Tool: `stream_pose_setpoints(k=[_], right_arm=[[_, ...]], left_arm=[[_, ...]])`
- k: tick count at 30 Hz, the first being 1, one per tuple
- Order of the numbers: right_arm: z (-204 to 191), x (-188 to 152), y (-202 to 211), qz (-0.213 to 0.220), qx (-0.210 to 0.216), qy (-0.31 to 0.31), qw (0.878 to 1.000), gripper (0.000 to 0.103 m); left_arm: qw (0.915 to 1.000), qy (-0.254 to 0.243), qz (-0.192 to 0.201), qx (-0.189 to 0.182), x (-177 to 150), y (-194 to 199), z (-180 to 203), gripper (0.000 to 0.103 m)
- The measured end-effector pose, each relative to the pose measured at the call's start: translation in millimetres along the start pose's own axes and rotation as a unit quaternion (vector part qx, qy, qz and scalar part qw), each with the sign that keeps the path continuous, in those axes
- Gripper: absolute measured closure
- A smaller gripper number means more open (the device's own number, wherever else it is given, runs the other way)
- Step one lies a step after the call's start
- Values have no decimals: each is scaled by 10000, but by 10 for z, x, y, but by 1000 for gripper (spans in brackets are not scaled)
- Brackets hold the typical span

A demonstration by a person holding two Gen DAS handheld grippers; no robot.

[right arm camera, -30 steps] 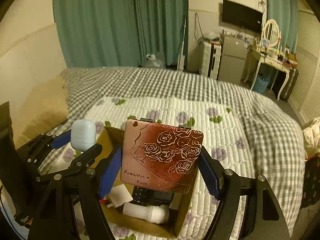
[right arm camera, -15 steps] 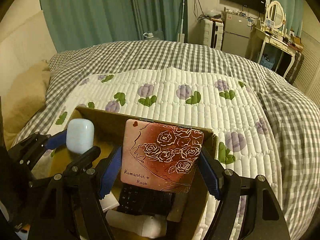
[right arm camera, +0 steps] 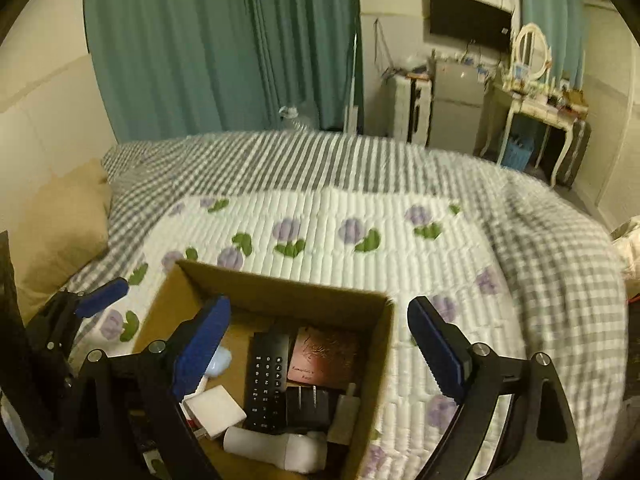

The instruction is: Organize rigid objects

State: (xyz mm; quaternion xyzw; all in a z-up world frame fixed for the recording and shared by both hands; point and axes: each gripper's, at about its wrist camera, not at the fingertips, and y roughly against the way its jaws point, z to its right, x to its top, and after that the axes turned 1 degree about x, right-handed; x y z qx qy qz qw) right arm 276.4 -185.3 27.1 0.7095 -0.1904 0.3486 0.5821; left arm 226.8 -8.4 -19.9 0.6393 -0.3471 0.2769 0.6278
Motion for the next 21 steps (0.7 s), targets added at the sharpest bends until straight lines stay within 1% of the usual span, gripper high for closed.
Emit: stream_pose_setpoints(k=[2, 4, 7, 9, 11, 12, 15, 18, 21], right_arm=[[0, 39, 229, 163, -79, 3, 9998, 12], [-13, 80, 508, 391, -118, -1, 9992, 12], [-66, 116, 954, 761, -210, 51, 9969, 12], [-115, 119, 1260, 1031, -252, 120, 9943, 7], [-184, 98, 1591, 1309, -263, 203, 9908, 0], [-238, 75, 1781, 1470, -260, 285, 9884, 0], [-361, 8, 2149, 1751, -367, 508, 9826, 0], [-454, -130, 2409, 2031, -465, 638, 9760, 0], [-501, -374, 2574, 2324, -505, 590, 9695, 0]], left_arm=[[9998, 12, 197, 20, 77, 230, -13, 9], [9992, 27, 399, 55, 144, 454, -31, 4], [9969, 25, 777, 100, 249, 877, -44, 0], [9942, 24, 1070, 129, 295, 1205, -46, 0], [9914, 56, 1303, 134, 317, 1453, -68, 0], [9898, 76, 1415, 129, 325, 1587, -67, 0], [9855, 101, 1690, 108, 339, 1937, -68, 0], [9803, 212, 1962, 73, 277, 2221, -100, 0], [9774, 242, 2101, 53, 155, 2358, -107, 0]])
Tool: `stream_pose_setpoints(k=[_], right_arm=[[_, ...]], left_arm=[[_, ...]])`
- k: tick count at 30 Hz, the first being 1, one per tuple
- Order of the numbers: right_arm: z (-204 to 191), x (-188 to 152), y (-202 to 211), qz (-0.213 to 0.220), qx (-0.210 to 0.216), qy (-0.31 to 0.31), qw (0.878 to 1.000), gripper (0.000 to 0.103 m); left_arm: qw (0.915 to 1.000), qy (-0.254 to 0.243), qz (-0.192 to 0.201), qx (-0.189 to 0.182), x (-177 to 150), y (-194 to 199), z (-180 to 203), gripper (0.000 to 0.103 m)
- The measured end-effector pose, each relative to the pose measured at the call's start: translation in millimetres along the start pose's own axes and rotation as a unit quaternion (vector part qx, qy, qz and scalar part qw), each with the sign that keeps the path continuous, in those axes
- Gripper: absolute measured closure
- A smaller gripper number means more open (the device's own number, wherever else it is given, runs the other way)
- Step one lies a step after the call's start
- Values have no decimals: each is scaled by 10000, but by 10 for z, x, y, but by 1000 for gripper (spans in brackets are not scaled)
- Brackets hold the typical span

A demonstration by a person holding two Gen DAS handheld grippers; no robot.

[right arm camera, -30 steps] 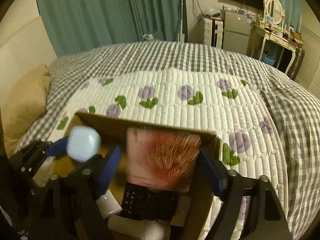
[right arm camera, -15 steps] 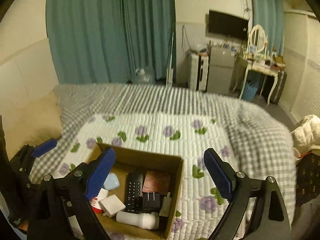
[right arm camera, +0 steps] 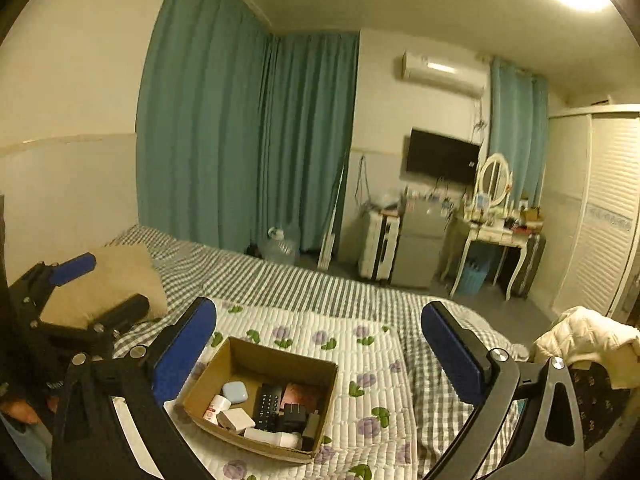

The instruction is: Organize rigid objects

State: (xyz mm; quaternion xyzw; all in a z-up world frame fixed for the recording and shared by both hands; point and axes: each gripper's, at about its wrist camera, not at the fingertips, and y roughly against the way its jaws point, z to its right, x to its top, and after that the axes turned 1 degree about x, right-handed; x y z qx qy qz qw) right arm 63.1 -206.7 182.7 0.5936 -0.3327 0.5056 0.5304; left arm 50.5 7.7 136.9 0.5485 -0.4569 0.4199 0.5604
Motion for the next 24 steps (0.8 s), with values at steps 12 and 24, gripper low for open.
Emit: stream_pose_setpoints(k=[12, 24], right_arm=[[-94, -1195, -138, -130, -117, -497, 9986, 0], [-205, -1907, -395, -382, -612, -266, 9970, 0]], left_arm=[[9985, 27, -309, 457, -902, 20, 12, 0], [9979, -107, -450, 446, -1529, -101, 0, 0]])
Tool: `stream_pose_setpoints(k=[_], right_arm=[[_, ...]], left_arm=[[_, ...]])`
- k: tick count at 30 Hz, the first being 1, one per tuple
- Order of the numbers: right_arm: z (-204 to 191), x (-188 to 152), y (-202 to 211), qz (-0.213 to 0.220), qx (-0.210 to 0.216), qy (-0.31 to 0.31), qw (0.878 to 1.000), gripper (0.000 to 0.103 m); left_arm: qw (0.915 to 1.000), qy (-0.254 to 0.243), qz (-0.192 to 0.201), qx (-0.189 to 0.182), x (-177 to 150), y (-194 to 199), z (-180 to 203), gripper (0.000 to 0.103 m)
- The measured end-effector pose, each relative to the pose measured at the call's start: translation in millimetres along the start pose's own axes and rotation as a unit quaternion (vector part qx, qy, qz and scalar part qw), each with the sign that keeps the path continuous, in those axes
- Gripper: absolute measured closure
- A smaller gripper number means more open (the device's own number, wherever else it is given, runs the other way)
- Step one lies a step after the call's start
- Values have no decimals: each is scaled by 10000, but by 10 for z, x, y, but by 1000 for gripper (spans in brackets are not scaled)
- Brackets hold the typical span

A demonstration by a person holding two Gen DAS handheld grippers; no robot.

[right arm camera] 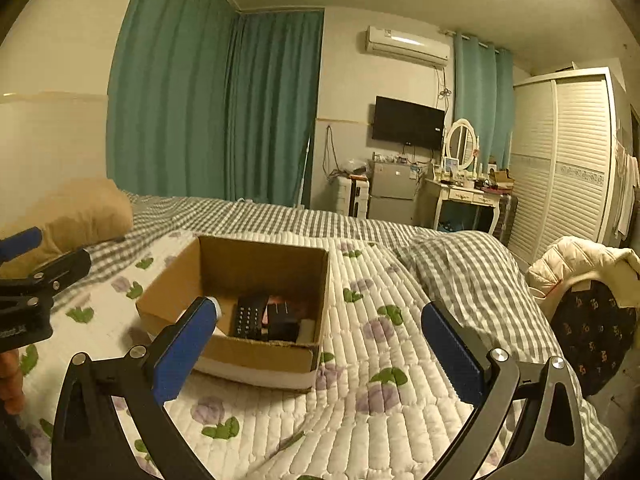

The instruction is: Organize rigid objects

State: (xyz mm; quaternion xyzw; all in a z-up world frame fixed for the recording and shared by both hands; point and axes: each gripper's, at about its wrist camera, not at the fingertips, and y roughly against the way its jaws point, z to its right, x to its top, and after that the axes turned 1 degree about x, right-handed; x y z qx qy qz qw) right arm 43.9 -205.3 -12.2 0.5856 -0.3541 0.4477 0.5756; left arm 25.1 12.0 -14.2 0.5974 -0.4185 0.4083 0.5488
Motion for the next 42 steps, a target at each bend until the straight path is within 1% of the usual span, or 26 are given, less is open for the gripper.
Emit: stream_pose_setpoints(k=[3, 10, 15, 19, 24, 27, 42], right_arm=[[15, -25, -11, -22, 12, -30, 10000, 0], [2, -92, -49, -37, 11, -65, 10000, 0], [3, -112, -80, -120, 14, -96, 9999, 0], [24, -119, -92, -152, 31, -149, 9998, 0], [29, -120, -105, -187, 28, -163, 9997, 0], [12, -122, -118, -220, 33, -137, 9997, 0], [17, -127, -125, -263, 62, -175, 9995, 0]], left_arm=[[9999, 2, -115, -26, -38, -40, 26, 0], [9997, -145, -178, -51, -96, -75, 119, 0], [9996, -164, -222, -43, -103, -98, 98, 0], [9996, -60, -268, -79, -102, -111, 49, 0], [9996, -91, -259, -49, -114, -105, 52, 0], [9994, -86, -327, -59, -132, -132, 51, 0], [9991, -81, -400, -76, -148, -156, 33, 0]])
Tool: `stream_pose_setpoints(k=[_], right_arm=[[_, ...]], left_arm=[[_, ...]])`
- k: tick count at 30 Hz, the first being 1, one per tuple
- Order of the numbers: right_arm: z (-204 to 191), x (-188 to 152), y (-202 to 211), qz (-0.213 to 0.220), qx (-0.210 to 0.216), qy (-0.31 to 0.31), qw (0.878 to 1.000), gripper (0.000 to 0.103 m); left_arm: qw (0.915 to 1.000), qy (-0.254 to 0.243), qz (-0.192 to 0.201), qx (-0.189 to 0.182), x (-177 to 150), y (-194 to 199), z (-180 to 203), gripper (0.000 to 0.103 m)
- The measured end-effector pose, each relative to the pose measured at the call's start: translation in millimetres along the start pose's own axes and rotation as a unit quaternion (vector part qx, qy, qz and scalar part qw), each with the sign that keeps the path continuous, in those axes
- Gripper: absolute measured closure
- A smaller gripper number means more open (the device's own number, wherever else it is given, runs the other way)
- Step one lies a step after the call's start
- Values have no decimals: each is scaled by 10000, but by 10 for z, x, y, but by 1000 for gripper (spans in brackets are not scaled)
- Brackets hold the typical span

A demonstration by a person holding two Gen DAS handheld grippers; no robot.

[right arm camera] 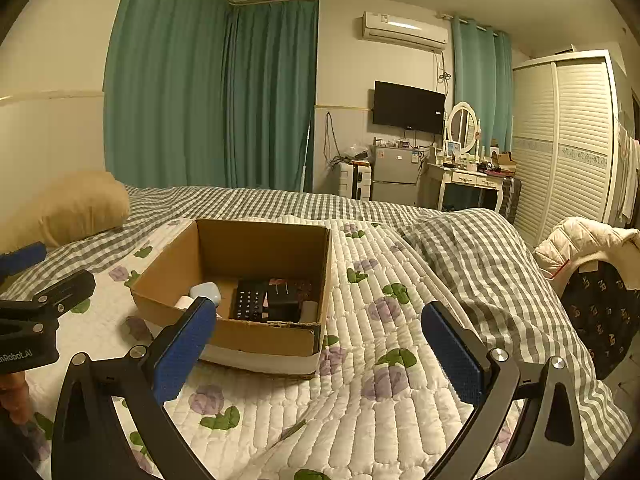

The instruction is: Organize rigid objects

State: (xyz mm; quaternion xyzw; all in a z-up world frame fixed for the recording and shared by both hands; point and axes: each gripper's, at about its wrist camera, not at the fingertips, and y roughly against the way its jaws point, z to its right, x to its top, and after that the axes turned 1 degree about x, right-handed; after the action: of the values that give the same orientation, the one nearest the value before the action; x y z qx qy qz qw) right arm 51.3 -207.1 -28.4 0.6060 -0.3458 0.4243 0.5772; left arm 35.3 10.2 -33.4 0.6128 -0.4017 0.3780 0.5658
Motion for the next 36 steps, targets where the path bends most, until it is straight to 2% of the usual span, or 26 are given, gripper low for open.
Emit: stream_pose_setpoints(k=[32, 36], right_arm=[[-7, -18, -37, -88, 21, -80, 9999, 0], [4, -18, -53, -121, 1, -118, 9999, 0]], left_arm=[[10000, 16, -32, 13, -13, -30, -36, 0], [9999, -95, 59, -2, -17, -20, -13, 0]])
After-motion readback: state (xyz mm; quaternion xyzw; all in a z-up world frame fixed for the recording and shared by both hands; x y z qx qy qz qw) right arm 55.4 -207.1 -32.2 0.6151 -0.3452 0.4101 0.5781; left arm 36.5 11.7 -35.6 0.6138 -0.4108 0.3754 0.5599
